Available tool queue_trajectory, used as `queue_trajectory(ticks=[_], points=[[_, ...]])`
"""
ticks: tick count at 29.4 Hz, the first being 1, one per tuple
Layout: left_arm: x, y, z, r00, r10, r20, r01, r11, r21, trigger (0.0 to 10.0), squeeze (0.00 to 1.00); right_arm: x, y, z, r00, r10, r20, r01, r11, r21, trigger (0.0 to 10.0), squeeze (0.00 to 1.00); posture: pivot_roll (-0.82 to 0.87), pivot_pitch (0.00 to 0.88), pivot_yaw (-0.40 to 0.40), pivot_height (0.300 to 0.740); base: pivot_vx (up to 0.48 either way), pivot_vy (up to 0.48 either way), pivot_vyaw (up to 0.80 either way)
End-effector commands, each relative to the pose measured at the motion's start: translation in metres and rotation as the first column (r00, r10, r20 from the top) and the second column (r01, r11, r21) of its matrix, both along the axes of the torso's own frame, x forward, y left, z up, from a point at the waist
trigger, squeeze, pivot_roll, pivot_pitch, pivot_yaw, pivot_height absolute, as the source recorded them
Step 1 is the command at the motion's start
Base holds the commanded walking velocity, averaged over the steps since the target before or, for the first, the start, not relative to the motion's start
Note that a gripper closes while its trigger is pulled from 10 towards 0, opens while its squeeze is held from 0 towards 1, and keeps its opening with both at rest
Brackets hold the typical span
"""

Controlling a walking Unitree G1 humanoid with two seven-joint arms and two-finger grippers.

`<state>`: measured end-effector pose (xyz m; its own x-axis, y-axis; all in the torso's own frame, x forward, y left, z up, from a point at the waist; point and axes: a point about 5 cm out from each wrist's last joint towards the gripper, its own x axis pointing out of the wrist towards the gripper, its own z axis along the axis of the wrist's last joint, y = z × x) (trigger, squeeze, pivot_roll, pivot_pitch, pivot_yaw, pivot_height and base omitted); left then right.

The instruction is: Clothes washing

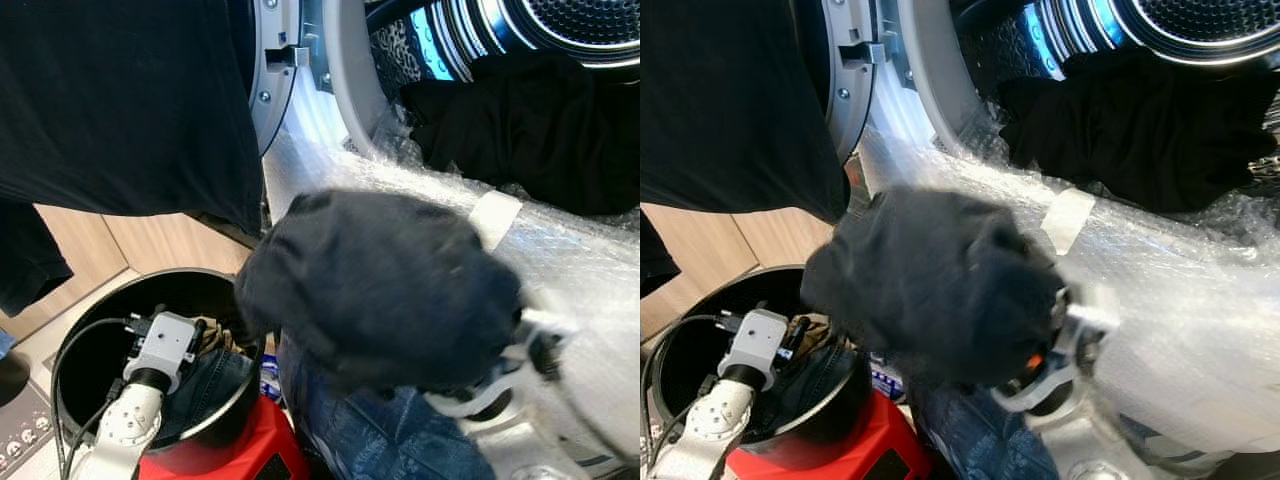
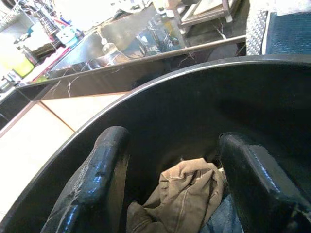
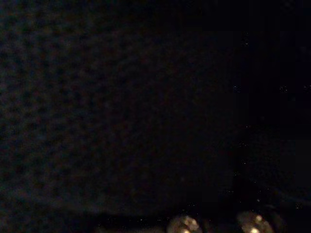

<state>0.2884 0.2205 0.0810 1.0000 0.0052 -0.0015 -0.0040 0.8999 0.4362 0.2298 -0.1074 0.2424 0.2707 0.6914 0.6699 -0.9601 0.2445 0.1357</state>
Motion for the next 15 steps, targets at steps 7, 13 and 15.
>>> queue_trajectory(ticks=[7,13,15], points=[[-0.003,-0.005,-0.010,0.999,-0.016,-0.027,0.016,1.000,0.019,10.0,0.00,0.015,-0.019,0.040,0.988,-0.106,0.113,0.101,0.994,0.048,0.0,0.00,0.09,0.100,-0.011,0.740,0.000,0.000,0.00],[-0.003,-0.008,-0.012,0.999,-0.020,-0.030,0.021,1.000,0.013,10.0,0.00,0.023,-0.034,0.084,0.968,-0.122,0.218,0.091,0.985,0.147,0.0,0.00,0.08,0.112,-0.026,0.740,0.000,0.000,0.00],[-0.004,-0.009,-0.015,0.999,-0.015,-0.040,0.015,1.000,0.011,10.0,0.00,0.036,-0.046,0.099,0.956,-0.191,0.221,0.147,0.969,0.200,0.0,0.00,0.08,0.107,-0.032,0.740,0.000,0.000,0.00]])
